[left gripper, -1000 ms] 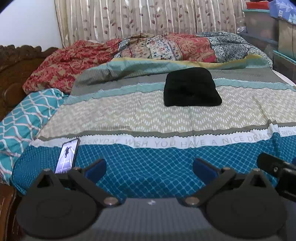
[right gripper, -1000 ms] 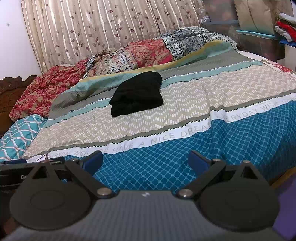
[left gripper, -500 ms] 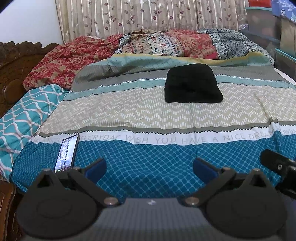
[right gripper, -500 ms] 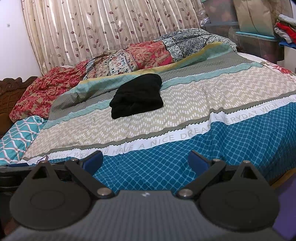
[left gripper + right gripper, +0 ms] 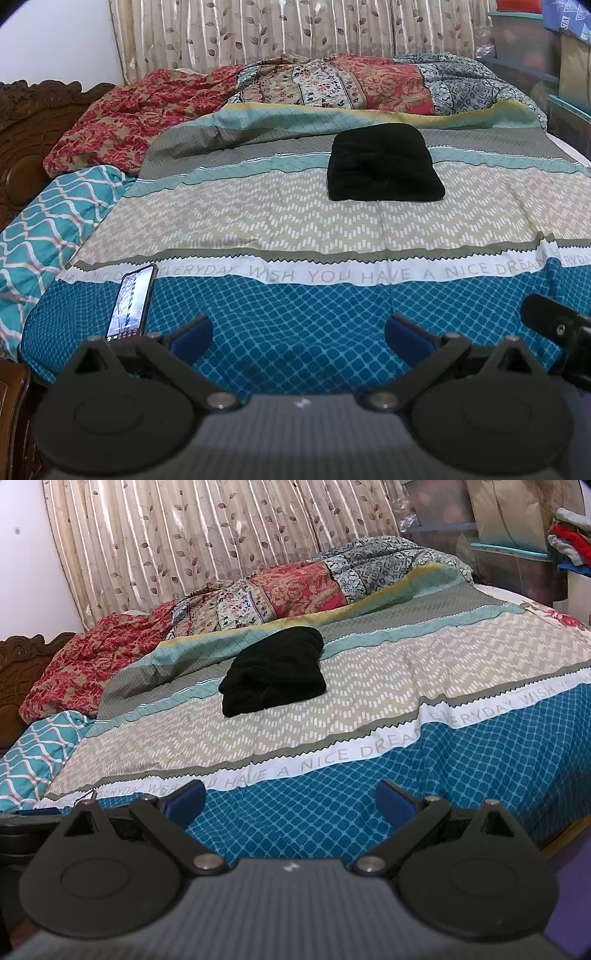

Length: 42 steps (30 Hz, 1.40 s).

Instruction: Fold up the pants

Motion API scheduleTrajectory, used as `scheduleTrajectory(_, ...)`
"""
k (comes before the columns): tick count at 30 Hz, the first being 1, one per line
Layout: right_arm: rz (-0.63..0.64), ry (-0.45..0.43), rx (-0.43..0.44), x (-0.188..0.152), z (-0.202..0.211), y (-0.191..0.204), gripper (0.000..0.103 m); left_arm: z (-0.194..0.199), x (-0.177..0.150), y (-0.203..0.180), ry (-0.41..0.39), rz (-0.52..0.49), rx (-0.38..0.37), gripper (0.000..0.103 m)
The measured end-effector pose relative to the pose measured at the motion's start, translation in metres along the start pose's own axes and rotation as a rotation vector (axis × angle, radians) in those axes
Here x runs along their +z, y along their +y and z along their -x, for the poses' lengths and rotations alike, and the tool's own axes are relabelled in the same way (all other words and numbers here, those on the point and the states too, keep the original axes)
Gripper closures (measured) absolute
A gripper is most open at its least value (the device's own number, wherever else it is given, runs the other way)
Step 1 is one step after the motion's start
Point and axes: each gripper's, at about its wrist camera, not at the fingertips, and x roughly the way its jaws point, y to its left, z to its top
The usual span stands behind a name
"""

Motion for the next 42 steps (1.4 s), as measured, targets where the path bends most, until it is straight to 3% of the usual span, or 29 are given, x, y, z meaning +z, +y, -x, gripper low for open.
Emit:
scheduleTrajectory(17,0.000,0.002,0.001,-0.0004,0.0001,0.0005,0.003,0.0042,-0.0026,0.0014,-0.037,0.000,0.018,0.000)
scheduleTrajectory(42,-0.005,0.008,0.002,-0.0041,-0.0004,0.0023,0.003,-0.0017,-0.0053,0.0046,0.020,0.014,0.003,0.000)
